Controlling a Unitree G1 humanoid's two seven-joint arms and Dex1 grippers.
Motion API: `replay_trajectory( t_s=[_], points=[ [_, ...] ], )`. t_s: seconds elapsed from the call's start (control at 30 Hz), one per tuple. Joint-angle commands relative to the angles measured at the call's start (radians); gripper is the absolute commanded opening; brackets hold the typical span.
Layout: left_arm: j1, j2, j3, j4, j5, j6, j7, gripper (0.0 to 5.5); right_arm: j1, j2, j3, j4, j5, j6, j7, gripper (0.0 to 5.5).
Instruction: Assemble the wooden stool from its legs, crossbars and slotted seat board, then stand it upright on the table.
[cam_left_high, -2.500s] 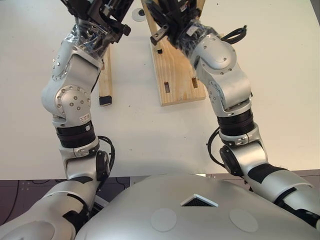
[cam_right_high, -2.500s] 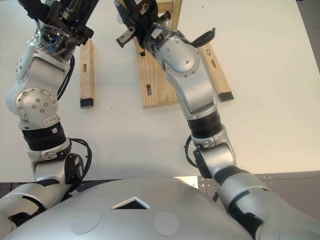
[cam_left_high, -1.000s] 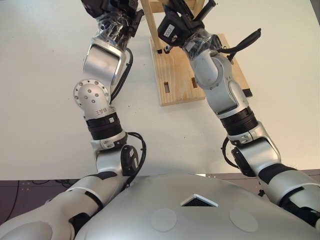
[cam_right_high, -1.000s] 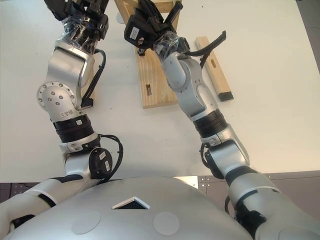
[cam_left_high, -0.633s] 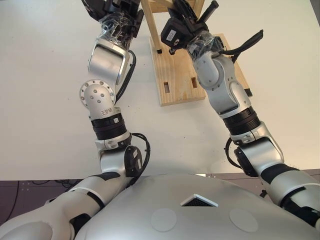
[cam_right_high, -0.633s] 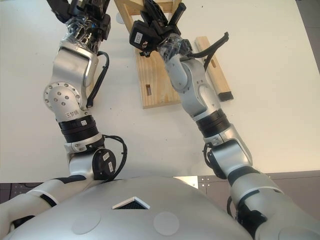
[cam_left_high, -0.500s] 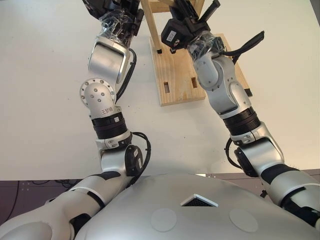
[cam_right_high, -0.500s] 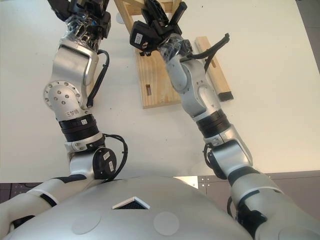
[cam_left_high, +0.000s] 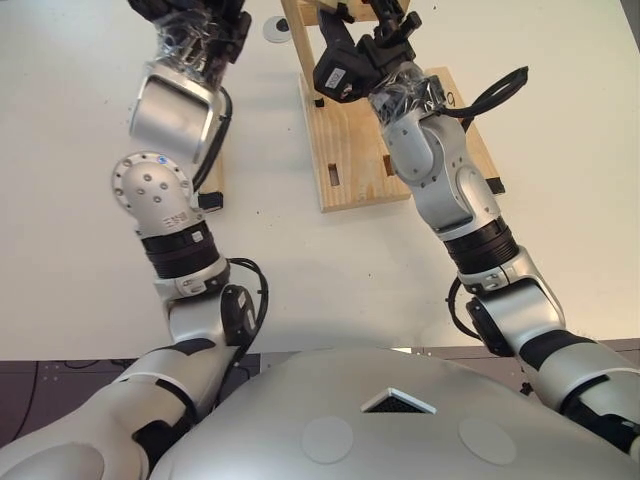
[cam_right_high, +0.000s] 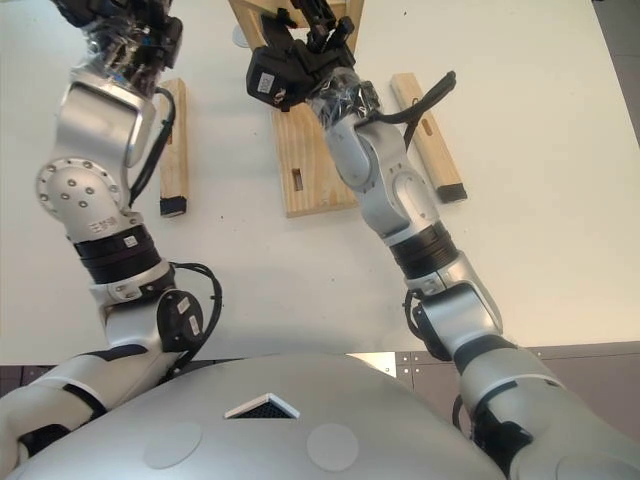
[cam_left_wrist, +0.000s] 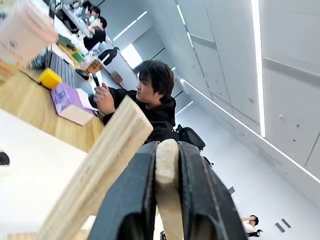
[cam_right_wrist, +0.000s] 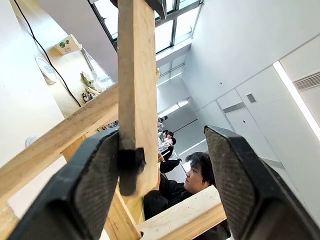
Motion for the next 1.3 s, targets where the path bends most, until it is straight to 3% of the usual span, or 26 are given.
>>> replay_trajectory(
  t_s=[0.03,0.13,0.23,0.4,0.53,0.8,1.3],
  points=[
    [-0.086,0.239,0.126,0.032,-0.039,0.076,-0.016,0.4,-0.012,-0.012,-0.04,0.011,0.01,0.041,0.004,2.82],
    [-0.137,0.444,0.19,0.097,-0.015,0.148,-0.022,0.38,0.007,-0.007,-0.043,-0.008,0.014,0.058,0.006,2.82],
    [-0.072,0.505,0.12,0.104,0.106,0.178,-0.024,0.38,0.04,0.002,-0.052,-0.034,0.027,0.073,0.008,2.82],
    [0.072,0.414,-0.018,0.082,0.315,0.13,0.01,0.38,0.058,0.008,-0.073,-0.046,0.06,0.092,0.009,2.82],
    [0.146,0.332,-0.017,0.069,0.38,0.095,0.026,0.38,0.075,-0.002,-0.081,-0.05,0.075,0.094,0.01,2.82],
    [0.175,0.302,-0.027,0.102,0.514,0.008,-0.042,0.38,0.079,-0.005,-0.081,-0.048,0.087,0.085,0.019,2.82],
    [0.227,0.245,-0.005,0.069,0.562,0.004,-0.076,0.38,0.086,-0.02,-0.083,-0.046,0.102,0.081,0.034,2.82]
  ],
)
